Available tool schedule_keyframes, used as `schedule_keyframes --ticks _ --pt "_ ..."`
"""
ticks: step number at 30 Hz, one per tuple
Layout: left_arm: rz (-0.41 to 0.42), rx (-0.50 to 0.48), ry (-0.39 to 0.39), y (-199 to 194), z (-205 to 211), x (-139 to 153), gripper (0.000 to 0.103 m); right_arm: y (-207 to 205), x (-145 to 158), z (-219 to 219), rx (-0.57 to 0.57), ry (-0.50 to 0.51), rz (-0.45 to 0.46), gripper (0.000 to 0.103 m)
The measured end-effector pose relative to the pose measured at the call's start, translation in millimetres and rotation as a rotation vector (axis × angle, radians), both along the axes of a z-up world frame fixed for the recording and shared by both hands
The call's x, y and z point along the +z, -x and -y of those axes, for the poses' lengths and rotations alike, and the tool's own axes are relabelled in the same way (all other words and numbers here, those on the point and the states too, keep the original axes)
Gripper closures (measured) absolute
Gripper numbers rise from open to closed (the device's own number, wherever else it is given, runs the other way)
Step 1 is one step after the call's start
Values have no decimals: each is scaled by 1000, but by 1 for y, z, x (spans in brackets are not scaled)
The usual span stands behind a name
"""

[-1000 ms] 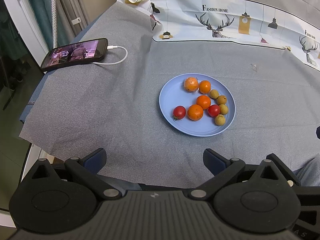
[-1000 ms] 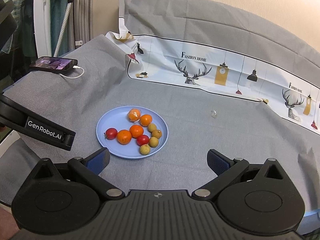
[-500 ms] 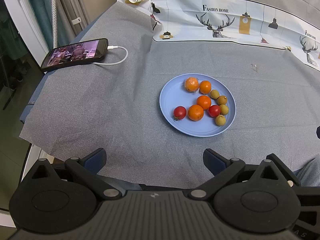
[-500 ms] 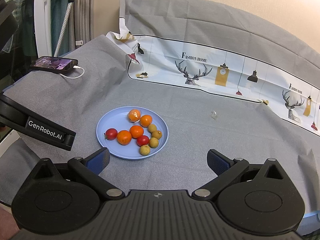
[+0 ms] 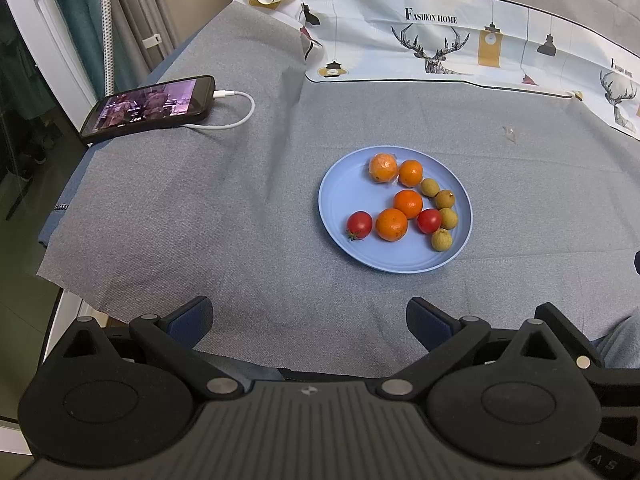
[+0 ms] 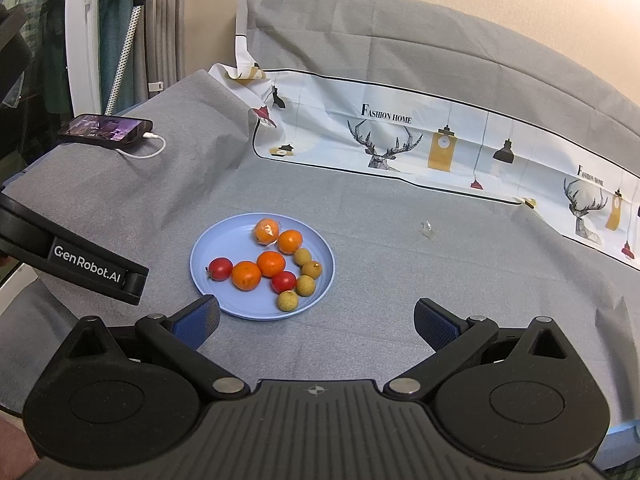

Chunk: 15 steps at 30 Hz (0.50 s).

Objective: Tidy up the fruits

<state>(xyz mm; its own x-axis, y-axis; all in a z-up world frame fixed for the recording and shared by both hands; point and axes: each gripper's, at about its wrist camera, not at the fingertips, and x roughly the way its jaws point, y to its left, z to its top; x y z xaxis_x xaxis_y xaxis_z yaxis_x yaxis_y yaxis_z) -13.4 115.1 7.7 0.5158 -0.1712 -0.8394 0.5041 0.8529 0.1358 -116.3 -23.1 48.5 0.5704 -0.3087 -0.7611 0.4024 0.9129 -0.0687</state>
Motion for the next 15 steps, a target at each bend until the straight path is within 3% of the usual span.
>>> schedule_keyframes --ticks 15 --pt "-4 10 -8 -1 2 0 0 -3 -1 2 -3 -2 7 1"
